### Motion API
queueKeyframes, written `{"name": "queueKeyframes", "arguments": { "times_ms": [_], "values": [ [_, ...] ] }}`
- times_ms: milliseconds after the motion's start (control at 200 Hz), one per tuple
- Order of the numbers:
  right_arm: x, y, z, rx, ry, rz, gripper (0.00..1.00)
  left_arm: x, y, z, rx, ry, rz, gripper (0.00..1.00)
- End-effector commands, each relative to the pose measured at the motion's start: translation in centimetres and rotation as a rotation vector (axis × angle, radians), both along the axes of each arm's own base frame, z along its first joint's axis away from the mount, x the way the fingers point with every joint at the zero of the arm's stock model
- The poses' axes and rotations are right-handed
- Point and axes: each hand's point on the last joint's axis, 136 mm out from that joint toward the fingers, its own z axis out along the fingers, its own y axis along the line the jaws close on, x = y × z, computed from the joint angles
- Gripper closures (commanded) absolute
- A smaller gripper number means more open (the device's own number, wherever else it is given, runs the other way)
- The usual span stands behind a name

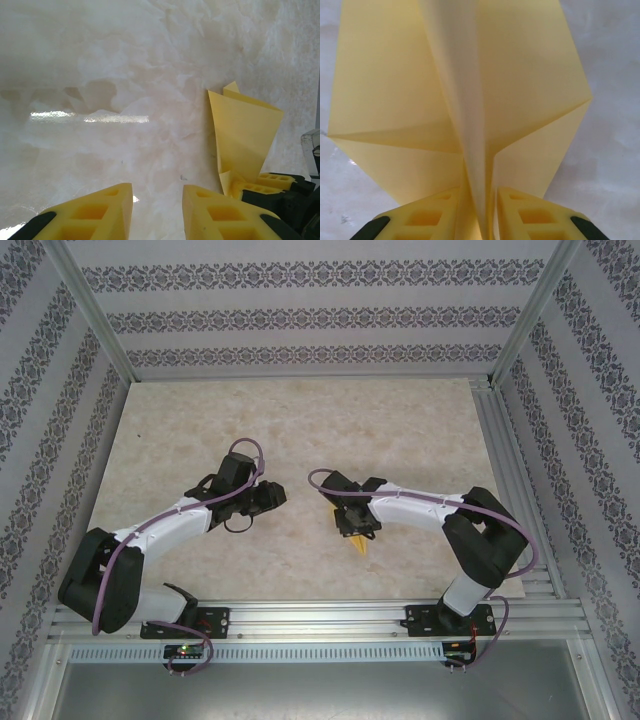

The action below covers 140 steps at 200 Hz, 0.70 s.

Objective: Fold a paper plane with a square sheet of paper (fold left side to right side)
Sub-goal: Move the paper plane to the top-center of the table.

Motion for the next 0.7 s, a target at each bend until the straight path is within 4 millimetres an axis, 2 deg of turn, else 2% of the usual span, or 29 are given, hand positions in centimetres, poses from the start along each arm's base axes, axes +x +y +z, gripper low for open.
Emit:
{"name": "queueKeyframes", "arguments": {
  "times_ms": [0,185,425,550,694],
  "values": [
    [0.1,-0.5,-0.4,0.008,-0.002,0.001,0.77,-0.3,0.1,0.3,0.007,-0.006,0.002,0.66],
    [0.1,-0.6,-0.9,0.010,0.011,0.005,0.82,-0.3,0.3,1.0,0.011,-0.028,0.005,0.66],
    [2.0,-1.6,1.8,0.012,-0.040,0.015,0.92,-0.6,1.5,2.0,0.056,-0.062,0.028,0.62],
    [4.1,-2.2,2.6,0.008,-0.056,0.020,0.97,-0.7,1.8,2.5,0.067,-0.072,0.031,0.61],
    [8.0,-2.7,3.0,0.001,-0.079,0.020,0.97,-0.9,2.6,3.3,0.091,-0.105,0.044,0.58]
  ]
}}
